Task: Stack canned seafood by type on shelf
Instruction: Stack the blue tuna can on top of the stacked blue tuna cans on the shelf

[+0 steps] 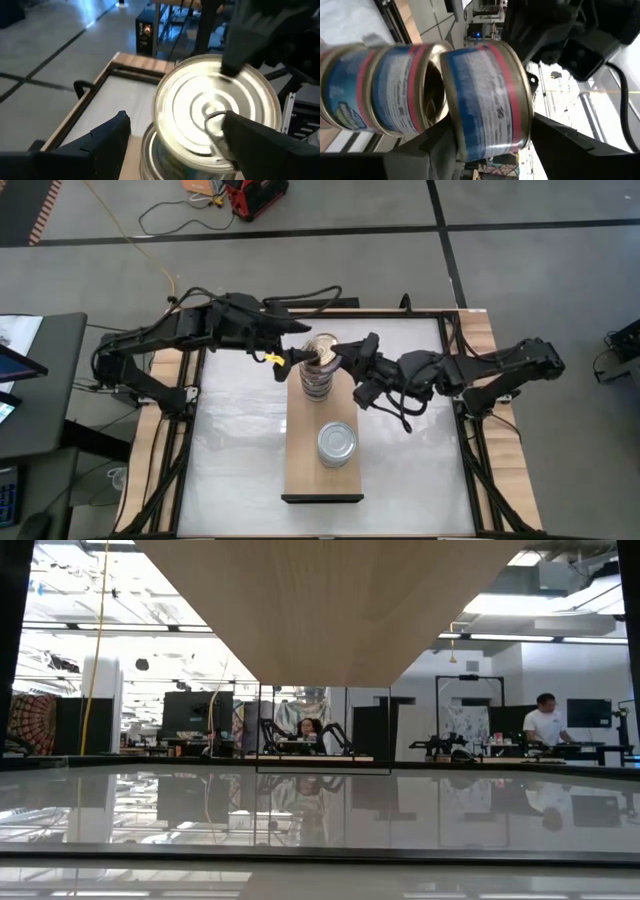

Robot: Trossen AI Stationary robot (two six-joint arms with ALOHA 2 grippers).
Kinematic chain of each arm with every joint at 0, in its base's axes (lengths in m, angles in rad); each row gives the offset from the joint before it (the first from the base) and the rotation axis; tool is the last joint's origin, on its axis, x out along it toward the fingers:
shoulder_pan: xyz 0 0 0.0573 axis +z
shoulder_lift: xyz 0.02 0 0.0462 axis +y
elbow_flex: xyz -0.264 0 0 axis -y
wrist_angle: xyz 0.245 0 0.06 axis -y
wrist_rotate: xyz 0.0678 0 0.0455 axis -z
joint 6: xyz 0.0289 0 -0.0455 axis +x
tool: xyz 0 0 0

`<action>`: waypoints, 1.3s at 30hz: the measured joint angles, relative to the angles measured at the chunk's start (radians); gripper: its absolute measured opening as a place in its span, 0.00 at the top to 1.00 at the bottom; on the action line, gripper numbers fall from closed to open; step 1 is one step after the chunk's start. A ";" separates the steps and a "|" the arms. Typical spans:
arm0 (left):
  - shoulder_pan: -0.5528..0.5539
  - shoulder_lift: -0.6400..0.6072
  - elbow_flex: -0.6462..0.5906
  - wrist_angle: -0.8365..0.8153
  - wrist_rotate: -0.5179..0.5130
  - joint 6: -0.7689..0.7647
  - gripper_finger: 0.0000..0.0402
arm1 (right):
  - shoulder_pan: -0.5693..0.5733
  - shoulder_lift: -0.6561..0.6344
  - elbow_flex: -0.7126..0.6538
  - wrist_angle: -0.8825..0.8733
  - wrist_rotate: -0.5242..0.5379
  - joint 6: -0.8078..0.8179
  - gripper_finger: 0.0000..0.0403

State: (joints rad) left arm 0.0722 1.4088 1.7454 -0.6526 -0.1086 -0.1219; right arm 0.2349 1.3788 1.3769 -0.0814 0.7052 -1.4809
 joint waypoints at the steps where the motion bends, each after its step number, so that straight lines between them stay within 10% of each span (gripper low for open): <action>1: 0.001 0.001 0.000 -0.010 0.000 -0.004 0.24 | 0.000 0.000 0.000 0.000 0.000 0.002 0.33; 39: 0.001 -0.022 -0.002 -0.112 -0.005 -0.058 0.24 | 0.025 -0.028 0.000 -0.092 0.186 0.049 0.33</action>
State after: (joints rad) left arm 0.0731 1.3864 1.7433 -0.7641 -0.1133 -0.1801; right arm 0.2604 1.3513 1.3773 -0.1730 0.8909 -1.4318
